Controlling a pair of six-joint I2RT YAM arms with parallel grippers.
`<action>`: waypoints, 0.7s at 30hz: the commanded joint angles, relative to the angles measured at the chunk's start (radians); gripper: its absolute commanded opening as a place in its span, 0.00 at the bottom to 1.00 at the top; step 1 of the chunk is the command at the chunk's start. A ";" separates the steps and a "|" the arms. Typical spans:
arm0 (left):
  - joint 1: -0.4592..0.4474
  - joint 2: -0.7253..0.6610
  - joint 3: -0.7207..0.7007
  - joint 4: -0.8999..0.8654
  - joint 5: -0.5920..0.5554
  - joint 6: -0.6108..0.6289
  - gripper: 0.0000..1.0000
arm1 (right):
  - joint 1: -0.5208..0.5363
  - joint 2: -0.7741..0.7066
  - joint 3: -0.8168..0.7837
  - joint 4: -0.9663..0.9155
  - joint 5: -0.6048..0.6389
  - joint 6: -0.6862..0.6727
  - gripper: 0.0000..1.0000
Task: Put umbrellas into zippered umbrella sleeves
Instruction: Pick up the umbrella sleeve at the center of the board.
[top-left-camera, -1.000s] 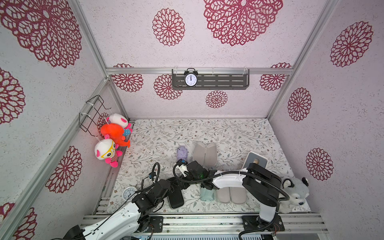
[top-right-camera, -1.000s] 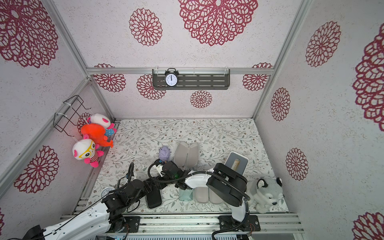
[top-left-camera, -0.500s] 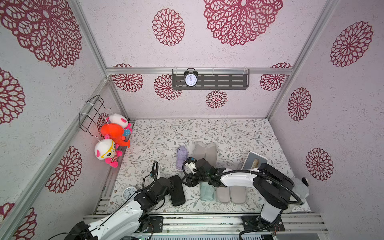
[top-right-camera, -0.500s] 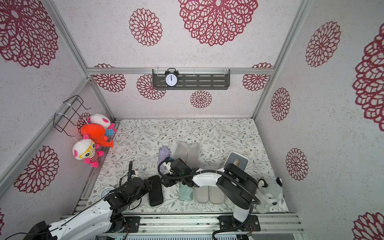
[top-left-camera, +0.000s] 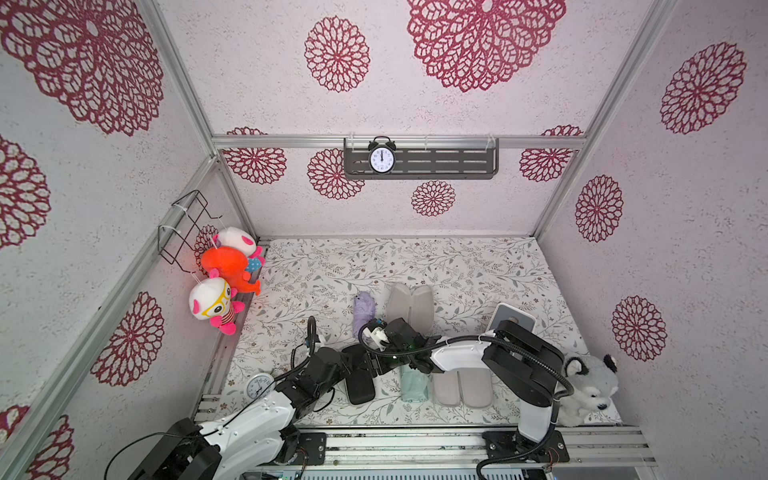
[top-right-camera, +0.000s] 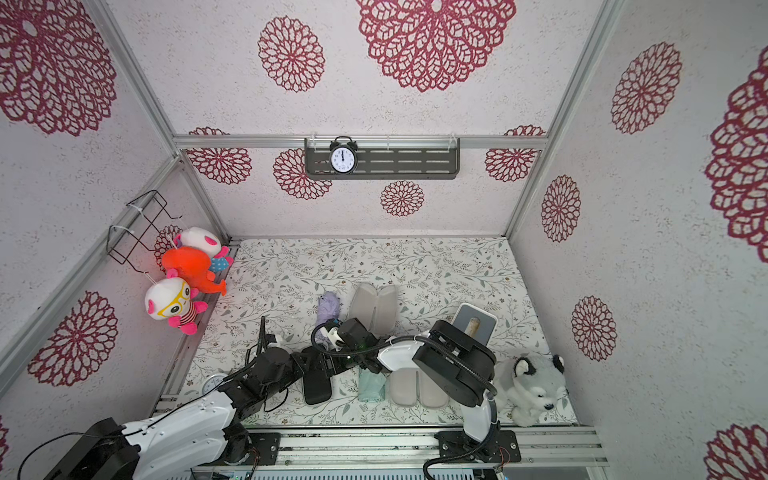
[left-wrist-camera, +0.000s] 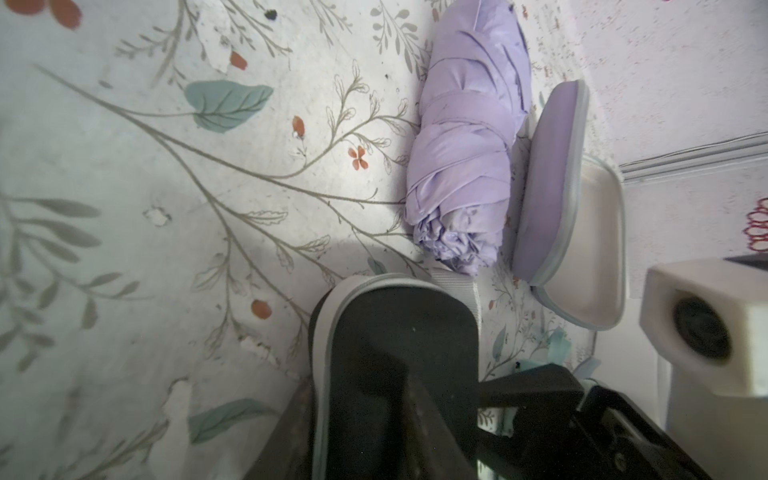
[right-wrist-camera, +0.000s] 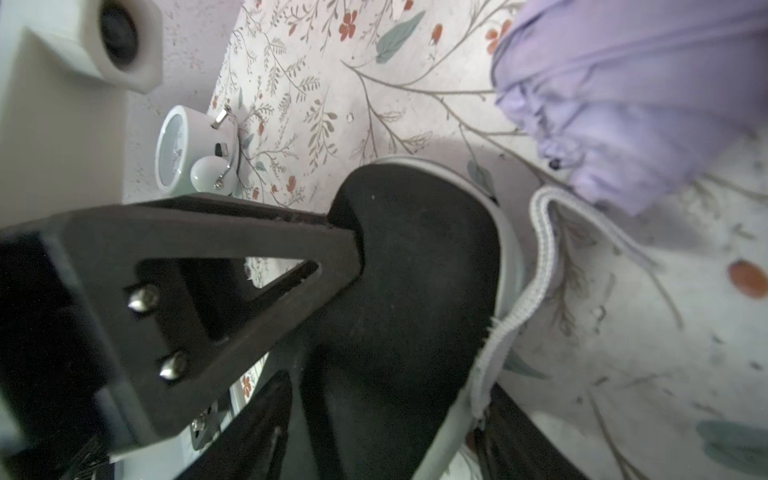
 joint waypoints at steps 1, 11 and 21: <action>0.031 0.018 -0.069 -0.047 0.105 0.038 0.05 | -0.002 0.028 -0.016 0.053 -0.085 0.049 0.73; 0.067 0.050 -0.124 0.171 0.228 0.050 0.00 | 0.006 0.084 -0.025 0.289 -0.204 0.171 0.69; 0.067 0.016 -0.156 0.369 0.347 0.052 0.00 | 0.018 0.094 0.004 0.295 -0.191 0.166 0.68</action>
